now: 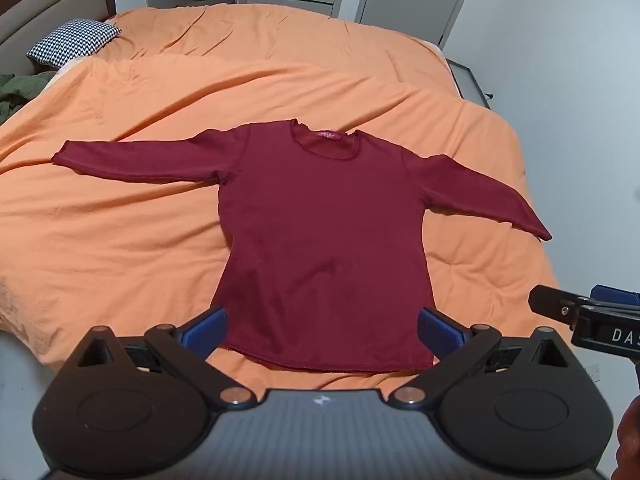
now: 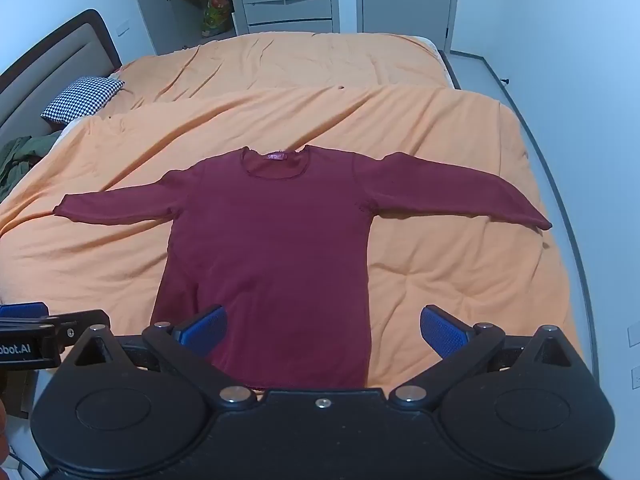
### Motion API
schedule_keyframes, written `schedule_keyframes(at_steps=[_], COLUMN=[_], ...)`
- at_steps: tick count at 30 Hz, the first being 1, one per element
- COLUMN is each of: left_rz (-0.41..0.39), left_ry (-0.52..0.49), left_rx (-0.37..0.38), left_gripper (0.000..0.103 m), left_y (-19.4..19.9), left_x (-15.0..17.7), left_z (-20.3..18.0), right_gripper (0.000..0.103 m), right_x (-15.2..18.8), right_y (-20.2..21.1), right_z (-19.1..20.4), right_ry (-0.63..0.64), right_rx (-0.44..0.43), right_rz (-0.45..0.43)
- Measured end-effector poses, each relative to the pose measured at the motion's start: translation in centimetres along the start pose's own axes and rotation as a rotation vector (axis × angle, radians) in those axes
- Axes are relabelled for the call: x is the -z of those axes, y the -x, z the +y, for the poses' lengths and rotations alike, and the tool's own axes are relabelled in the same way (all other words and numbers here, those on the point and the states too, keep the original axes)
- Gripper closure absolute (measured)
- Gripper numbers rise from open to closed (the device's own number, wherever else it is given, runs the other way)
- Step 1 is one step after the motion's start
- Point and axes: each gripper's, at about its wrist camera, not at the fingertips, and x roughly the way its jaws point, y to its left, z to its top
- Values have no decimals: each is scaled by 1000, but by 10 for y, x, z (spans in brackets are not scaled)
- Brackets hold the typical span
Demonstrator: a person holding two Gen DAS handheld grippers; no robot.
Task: Fold small clothes
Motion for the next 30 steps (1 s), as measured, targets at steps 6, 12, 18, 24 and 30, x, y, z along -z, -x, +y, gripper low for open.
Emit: schedule_keyframes(at_steps=[6,12,18,24,30], left_rz=[25,36,44,45,44], left_ry=[4,8,10,14,15], left_rx=[-15,-18,-24,-26,-27], left_gripper=[0,0,0,0,0], left_y=[-5,-7,-10,-12,-12], left_x=[2,2,1,1,-1], left_z=[6,4,3,3,5], right_gripper=[1,1,1,1,1], right_x=[2,-2,0,-2,-3], right_y=[-3,1,0,0,-1], right_z=[0,6,6,5,8], right_ry=[-5,-1,8,6,10], right_rx=[12,20,20,16,17], right_rz=[-2,1,-5,0,-2])
